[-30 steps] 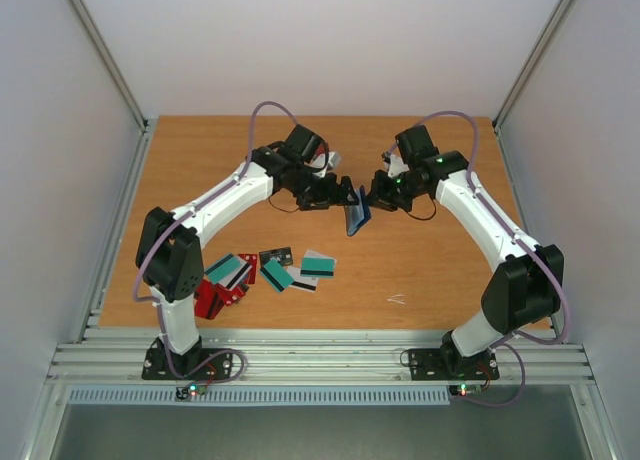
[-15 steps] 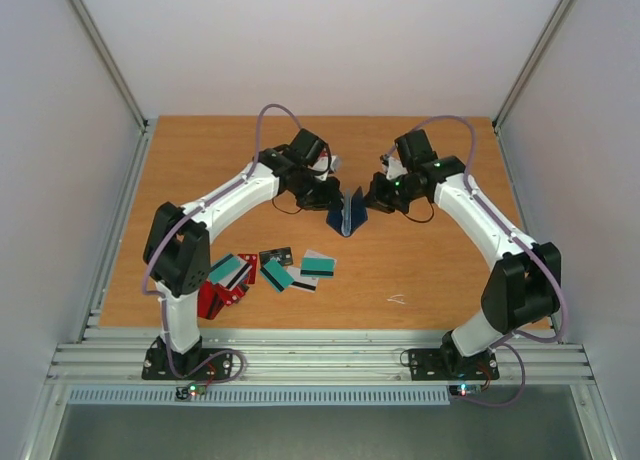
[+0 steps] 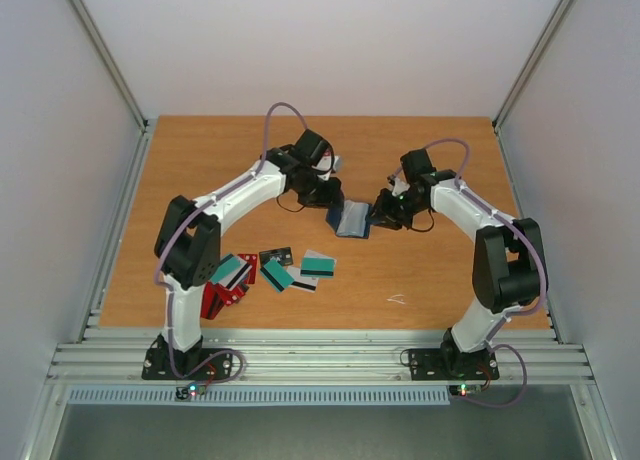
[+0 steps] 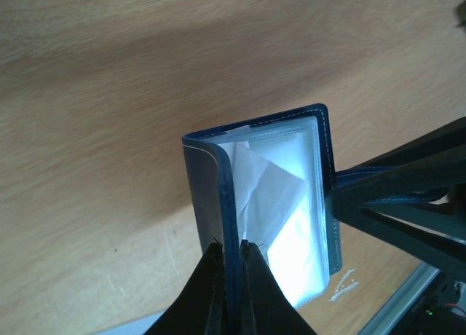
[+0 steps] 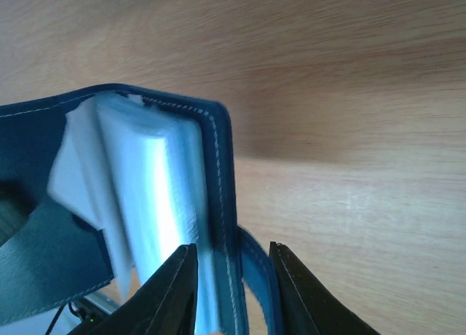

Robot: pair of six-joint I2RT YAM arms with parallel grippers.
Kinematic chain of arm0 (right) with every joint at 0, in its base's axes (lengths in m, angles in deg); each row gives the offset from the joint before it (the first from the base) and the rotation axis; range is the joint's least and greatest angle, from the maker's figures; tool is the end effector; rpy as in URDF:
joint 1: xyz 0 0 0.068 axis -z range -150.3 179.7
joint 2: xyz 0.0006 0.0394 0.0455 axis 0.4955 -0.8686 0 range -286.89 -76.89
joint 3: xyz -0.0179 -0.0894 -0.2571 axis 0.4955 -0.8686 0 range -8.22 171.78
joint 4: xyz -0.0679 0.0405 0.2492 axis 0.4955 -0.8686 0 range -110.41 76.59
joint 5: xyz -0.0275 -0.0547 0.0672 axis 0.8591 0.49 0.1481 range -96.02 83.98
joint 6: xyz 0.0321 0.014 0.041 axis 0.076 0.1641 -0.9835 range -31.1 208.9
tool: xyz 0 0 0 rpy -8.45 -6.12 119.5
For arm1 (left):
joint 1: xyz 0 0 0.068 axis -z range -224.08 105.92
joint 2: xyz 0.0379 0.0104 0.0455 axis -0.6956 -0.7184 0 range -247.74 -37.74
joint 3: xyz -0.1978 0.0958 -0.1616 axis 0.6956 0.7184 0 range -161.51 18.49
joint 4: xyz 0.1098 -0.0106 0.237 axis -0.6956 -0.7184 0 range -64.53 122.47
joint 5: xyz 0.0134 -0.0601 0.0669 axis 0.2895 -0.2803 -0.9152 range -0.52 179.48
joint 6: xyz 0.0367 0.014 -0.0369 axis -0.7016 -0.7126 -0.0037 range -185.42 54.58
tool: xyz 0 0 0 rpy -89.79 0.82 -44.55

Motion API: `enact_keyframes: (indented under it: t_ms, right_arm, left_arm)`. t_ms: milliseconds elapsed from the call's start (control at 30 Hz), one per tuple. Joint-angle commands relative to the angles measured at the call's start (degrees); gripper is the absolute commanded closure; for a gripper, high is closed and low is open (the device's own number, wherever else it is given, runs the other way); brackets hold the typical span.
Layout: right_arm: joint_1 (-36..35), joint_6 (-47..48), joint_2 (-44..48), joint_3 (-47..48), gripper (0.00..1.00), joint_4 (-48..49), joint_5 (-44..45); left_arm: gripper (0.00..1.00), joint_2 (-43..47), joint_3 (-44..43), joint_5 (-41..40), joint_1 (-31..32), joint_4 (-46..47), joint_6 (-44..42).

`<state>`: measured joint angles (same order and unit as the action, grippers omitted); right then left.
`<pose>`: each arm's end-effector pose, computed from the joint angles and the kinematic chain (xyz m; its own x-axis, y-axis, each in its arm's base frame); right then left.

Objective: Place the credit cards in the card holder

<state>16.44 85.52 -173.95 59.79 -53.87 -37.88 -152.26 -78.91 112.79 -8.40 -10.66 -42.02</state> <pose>0.3190 0.0946 0.2113 -0.9322 -0.1683 -0.3203 -0.3203 0.7956 0.5142 0.3445 -0.2648 0.2463 -0.9233 0.2139 -0.3191 0.3579 0.7806 -0.5124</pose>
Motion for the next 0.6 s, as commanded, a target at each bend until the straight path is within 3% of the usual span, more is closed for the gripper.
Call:
enact_keyframes:
  t_ms: [0, 267, 433, 567]
  right_arm:
    - [1.9, 1.0, 0.6, -0.7, 0.7, 0.9, -1.3]
    - [2.4, 0.6, 3.5, -1.0, 0.63, 0.4, -4.9]
    - [2.3, -7.8, 1.7, -5.0, 0.63, 12.1, -16.4]
    - [2.2, -13.7, -3.6, -6.8, 0.64, 20.6, -20.6]
  left_arm:
    - [1.0, -4.4, -1.4, 3.6, -0.9, 4.6, -3.6]
    - [1.0, -7.2, 2.1, 8.7, -4.1, 8.8, -2.9]
    - [1.0, -8.0, 3.8, 9.7, -4.6, 10.2, -2.7]
    - [1.0, -9.3, 3.3, 10.2, -5.1, 9.9, -2.0]
